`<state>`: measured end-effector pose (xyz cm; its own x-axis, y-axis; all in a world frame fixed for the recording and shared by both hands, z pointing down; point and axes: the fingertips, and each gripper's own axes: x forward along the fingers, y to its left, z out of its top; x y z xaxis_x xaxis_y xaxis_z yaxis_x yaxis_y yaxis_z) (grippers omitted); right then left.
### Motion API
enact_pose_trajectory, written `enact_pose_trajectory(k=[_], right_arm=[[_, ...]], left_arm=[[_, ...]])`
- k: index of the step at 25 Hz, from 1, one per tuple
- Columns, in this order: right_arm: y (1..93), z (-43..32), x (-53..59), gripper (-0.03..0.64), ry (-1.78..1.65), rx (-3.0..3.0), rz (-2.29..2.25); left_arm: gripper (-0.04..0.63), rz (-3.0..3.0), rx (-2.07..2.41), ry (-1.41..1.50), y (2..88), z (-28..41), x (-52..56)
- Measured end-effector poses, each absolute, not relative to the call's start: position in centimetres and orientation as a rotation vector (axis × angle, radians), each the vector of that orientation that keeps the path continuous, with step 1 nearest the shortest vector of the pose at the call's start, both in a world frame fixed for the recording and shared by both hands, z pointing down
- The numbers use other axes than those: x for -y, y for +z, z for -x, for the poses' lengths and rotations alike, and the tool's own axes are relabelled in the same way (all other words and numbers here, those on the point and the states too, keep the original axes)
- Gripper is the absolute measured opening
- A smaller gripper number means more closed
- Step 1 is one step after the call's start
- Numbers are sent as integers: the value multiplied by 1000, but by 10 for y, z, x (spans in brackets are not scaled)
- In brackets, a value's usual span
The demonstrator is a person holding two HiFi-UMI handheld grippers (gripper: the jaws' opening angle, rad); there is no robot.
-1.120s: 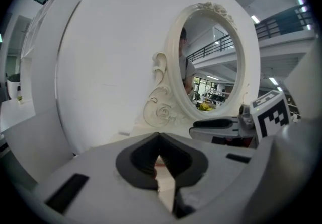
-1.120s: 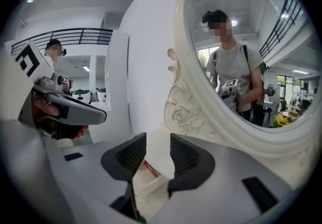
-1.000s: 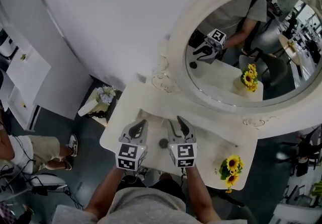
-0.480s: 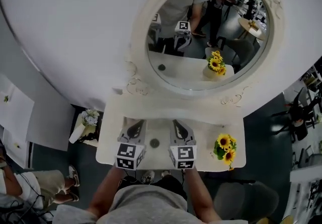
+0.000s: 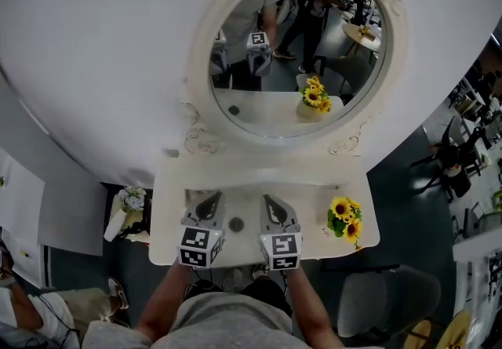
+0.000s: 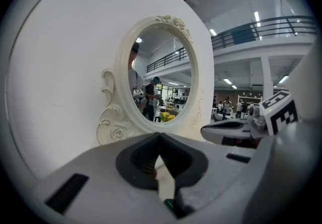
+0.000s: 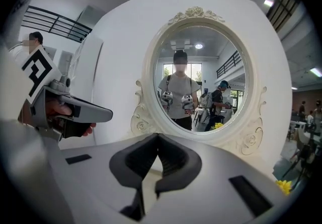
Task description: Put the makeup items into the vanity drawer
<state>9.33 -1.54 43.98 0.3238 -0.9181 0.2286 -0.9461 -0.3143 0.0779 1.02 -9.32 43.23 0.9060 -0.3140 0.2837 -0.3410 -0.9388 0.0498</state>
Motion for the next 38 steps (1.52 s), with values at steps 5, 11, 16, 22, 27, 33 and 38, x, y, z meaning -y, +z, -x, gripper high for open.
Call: enact_pose_trajectory(k=[5, 11, 16, 22, 27, 33, 38], right_arm=[[455, -88, 8, 14, 273, 1693, -2382], [496, -77, 9, 14, 408, 1720, -2316], [539, -59, 17, 14, 527, 1775, -2211], [592, -40, 27, 14, 637, 1824, -2084], [629, -28, 27, 14, 714, 1835, -2012], [651, -24, 31, 15, 763, 1834, -1986], [664, -23, 35, 56, 805, 1837, -1956]], left_arm=[[0, -2948, 490, 455, 444, -9, 91], [0, -2863, 506, 566, 486, 3, 86], [0, -2777, 567, 646, 522, 21, 90], [0, -2688, 610, 732, 568, 38, 88], [0, -2623, 640, 780, 601, 53, 86], [0, -2593, 662, 792, 617, 59, 83], [0, -2582, 671, 801, 623, 63, 77]])
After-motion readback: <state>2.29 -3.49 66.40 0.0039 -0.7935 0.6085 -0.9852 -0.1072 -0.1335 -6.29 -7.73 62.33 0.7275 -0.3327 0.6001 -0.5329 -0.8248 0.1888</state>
